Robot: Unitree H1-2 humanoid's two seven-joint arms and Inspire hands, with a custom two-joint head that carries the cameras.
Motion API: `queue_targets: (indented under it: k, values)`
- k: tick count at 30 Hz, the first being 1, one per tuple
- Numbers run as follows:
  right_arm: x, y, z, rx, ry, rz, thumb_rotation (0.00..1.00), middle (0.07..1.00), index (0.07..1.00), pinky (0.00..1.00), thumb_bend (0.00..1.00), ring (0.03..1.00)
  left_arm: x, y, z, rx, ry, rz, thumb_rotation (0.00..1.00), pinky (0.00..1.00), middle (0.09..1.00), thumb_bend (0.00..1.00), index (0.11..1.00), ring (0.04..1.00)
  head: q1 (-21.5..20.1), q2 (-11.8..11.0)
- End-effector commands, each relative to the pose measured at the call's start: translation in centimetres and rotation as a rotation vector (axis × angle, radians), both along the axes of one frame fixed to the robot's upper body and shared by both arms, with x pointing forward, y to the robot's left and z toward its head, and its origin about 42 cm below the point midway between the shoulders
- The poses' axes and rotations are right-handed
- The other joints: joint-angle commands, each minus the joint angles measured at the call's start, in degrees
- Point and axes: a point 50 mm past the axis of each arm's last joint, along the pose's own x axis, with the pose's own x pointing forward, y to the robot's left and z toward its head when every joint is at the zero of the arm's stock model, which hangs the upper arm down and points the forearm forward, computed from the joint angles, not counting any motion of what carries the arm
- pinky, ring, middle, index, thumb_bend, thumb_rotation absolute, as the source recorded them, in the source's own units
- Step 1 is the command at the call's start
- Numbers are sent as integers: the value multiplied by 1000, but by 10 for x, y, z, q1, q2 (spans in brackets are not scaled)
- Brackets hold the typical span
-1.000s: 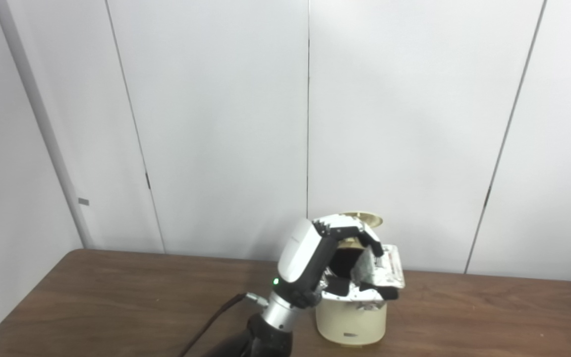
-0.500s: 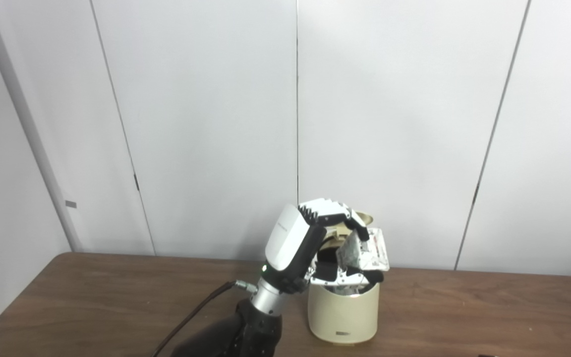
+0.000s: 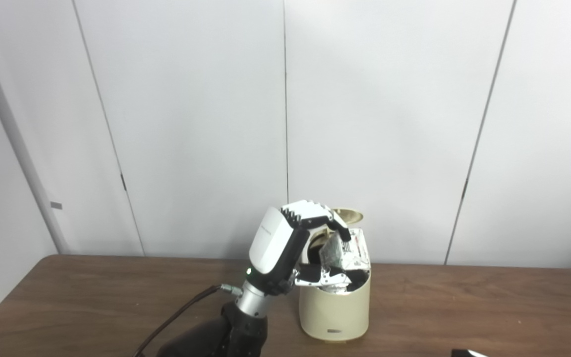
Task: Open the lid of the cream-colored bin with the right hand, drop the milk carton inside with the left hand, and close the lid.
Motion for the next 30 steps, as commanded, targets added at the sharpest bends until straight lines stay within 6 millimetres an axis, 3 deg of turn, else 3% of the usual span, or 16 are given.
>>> queue_targets:
  k: [1,18,30]
  values:
    - [-32,4,-6,25,28,-26,261,704,689,561,190,675,8,-3,31,-59,-82,-19,0,512,481,504,450,479,-3,2]
    - [-48,16,-6,24,32,-35,253,695,680,543,231,656,22,-7,30,-49,-79,4,0,520,471,502,444,497,-28,9]
    - [-55,22,-6,7,31,-36,175,692,678,514,235,643,31,-8,42,-33,-99,17,0,505,473,504,454,483,-35,10]
